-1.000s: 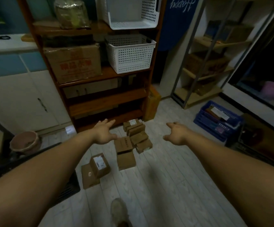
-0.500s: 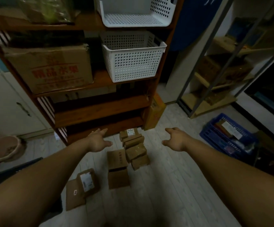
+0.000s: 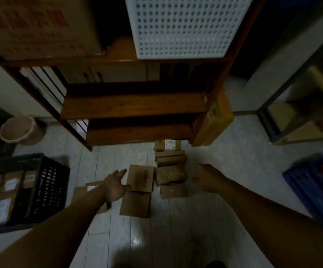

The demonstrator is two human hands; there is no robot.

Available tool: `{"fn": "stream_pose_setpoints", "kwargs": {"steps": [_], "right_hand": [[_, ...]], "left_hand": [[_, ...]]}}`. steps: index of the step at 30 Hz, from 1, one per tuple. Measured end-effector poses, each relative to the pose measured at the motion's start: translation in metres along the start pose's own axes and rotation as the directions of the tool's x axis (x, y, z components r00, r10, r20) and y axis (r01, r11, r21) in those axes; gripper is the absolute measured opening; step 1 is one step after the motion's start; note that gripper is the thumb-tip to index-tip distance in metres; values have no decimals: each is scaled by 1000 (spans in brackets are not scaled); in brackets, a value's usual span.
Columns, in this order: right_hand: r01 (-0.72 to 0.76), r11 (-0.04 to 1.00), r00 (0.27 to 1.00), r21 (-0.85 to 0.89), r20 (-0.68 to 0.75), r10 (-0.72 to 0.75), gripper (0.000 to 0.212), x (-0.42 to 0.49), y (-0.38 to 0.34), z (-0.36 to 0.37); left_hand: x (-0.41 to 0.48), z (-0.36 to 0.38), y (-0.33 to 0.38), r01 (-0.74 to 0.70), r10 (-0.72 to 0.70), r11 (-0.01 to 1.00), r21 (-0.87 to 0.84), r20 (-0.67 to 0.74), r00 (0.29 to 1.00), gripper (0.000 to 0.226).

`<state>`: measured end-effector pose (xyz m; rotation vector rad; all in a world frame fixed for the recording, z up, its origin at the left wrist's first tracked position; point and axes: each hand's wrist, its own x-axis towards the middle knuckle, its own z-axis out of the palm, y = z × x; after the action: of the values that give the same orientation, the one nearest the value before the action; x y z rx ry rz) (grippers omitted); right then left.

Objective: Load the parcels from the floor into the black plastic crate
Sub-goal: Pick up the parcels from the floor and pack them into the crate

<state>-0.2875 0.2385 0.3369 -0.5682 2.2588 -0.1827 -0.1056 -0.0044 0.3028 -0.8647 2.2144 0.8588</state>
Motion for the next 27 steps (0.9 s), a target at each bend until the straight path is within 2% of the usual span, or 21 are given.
{"fn": "stream_pose_setpoints", "kwargs": {"steps": [4, 6, 8, 11, 14, 16, 18, 22, 23, 25, 27], "right_hand": [[20, 990, 995, 142, 93, -33, 41, 96, 42, 87], [-7, 995, 995, 97, 103, -3, 51, 152, 64, 138], [-22, 997, 996, 73, 89, 15, 59, 204, 82, 186], [-17, 996, 998, 86, 59, 12, 62, 264, 95, 245], [11, 993, 997, 116, 74, -20, 61, 315, 103, 291], [65, 995, 997, 74, -45, -62, 70, 341, 109, 316], [91, 996, 986, 7, -138, -89, 70, 355, 107, 329], [161, 987, 966, 28, -207, -152, 48, 369, 79, 340], [194, 978, 962, 78, -213, -173, 44, 372, 68, 344], [208, 956, 971, 208, -160, -176, 41, 377, 44, 353], [142, 928, 990, 345, -55, -131, 43, 383, 23, 366]], "left_hand": [[95, 66, -42, 50, -51, 998, -26, -23, 998, 82], [143, 100, -61, 66, -67, 998, -22, -53, 996, 79], [189, 131, -77, 72, -74, 997, -31, -59, 996, 75], [257, 174, -103, 60, -60, 998, 0, -86, 994, 89], [314, 211, -127, 97, -93, 995, 11, -176, 980, 71], [337, 224, -137, 102, -95, 995, 17, -224, 970, 76], [356, 236, -149, 126, -147, 988, -92, -288, 946, 88], [377, 247, -163, 63, -167, 956, -288, -352, 921, 98], [381, 247, -166, 41, -175, 935, -351, -360, 916, 96], [384, 245, -168, 17, -211, 883, -470, -365, 907, 73], [387, 243, -173, 20, -225, 852, -522, -333, 916, 60]]}}
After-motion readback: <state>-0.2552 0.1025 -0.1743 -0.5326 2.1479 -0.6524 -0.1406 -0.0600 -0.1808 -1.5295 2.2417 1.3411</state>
